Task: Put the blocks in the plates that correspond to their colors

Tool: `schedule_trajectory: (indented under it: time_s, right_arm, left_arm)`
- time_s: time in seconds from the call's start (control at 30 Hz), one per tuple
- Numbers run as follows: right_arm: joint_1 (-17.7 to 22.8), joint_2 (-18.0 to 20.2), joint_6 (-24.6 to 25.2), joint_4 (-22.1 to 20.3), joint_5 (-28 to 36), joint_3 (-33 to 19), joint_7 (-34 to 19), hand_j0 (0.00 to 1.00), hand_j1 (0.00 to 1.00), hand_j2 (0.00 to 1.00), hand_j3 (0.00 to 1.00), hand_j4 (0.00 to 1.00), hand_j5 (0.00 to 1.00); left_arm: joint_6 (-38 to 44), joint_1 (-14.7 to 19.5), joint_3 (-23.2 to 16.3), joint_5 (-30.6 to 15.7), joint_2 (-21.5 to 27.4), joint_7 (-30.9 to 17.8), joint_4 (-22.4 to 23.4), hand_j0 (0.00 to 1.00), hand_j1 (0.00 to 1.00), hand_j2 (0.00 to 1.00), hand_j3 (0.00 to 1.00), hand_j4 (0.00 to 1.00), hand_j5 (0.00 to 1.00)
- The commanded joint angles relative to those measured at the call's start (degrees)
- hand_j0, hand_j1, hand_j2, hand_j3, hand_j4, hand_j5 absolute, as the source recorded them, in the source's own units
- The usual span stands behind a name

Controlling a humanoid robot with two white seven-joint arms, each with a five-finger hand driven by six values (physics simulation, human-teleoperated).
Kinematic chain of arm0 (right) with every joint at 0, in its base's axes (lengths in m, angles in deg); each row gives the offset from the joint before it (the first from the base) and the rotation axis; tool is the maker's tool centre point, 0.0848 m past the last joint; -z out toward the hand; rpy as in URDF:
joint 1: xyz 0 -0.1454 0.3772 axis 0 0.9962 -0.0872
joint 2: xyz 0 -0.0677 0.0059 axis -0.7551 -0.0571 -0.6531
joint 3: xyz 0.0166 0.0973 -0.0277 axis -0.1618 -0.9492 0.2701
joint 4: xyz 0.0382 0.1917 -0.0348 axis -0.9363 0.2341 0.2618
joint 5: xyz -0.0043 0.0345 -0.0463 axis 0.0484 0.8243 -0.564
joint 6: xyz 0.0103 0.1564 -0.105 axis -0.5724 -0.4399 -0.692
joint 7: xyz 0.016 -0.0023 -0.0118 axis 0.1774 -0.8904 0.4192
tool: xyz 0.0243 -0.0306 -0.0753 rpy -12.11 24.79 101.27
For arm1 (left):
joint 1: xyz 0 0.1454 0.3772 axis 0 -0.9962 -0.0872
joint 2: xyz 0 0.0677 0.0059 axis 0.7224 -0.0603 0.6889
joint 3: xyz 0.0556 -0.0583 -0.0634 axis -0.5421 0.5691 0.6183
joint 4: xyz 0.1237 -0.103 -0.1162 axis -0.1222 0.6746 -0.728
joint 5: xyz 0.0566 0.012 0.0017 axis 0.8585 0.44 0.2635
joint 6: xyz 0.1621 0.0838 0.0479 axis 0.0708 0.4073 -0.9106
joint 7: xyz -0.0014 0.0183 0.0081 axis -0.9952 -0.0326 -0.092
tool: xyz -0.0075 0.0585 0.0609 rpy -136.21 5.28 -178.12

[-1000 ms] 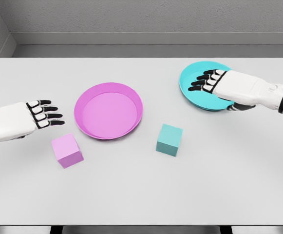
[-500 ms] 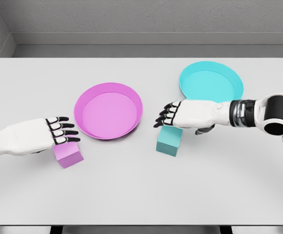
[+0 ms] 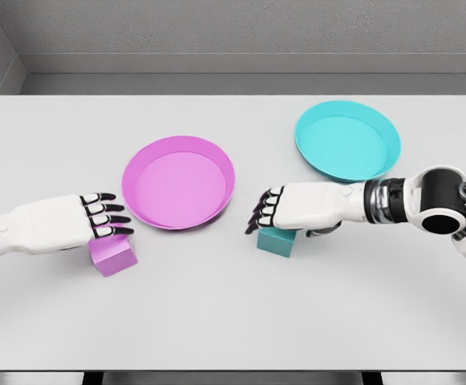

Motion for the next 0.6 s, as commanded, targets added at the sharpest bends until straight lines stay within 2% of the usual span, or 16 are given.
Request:
schedule_trajectory:
  time_s: [0.0, 0.3, 0.33, 0.4, 0.57]
  right_arm:
    - [0.0, 0.1, 0.1, 0.0, 0.2, 0.2, 0.0, 0.73, 0.73, 0.73, 0.73, 0.73, 0.73]
    - [0.2, 0.3, 0.1, 0.1, 0.2, 1.0, 0.0, 0.75, 0.75, 0.75, 0.75, 0.75, 0.75]
    - [0.2, 0.4, 0.1, 0.1, 0.2, 1.1, 0.0, 0.74, 0.74, 0.74, 0.74, 0.74, 0.74]
    - [0.2, 0.6, -0.3, 0.1, 0.2, 1.2, 0.0, 0.62, 0.62, 0.62, 0.62, 0.62, 0.62]
    - [0.0, 0.8, -0.9, 0.0, 0.2, 0.6, 0.0, 0.62, 0.62, 0.62, 0.62, 0.62, 0.62]
  left_arm:
    - [0.0, 0.0, 0.0, -0.1, 0.0, -0.1, 0.0, 1.0, 1.0, 1.0, 1.0, 1.0, 1.0]
    - [0.0, 0.3, -0.4, -0.1, -1.3, -1.5, -0.1, 1.0, 1.0, 1.0, 1.0, 1.0, 1.0]
    - [0.0, 0.3, -0.4, -0.1, -1.6, -1.5, -0.1, 1.0, 1.0, 1.0, 1.0, 1.0, 1.0]
    - [0.0, 0.3, -0.5, -0.1, -2.0, -1.5, -0.1, 1.0, 1.0, 1.0, 1.0, 1.0, 1.0]
    - [0.0, 0.3, -1.2, -0.1, -2.5, -1.5, -0.1, 1.0, 1.0, 1.0, 1.0, 1.0, 1.0]
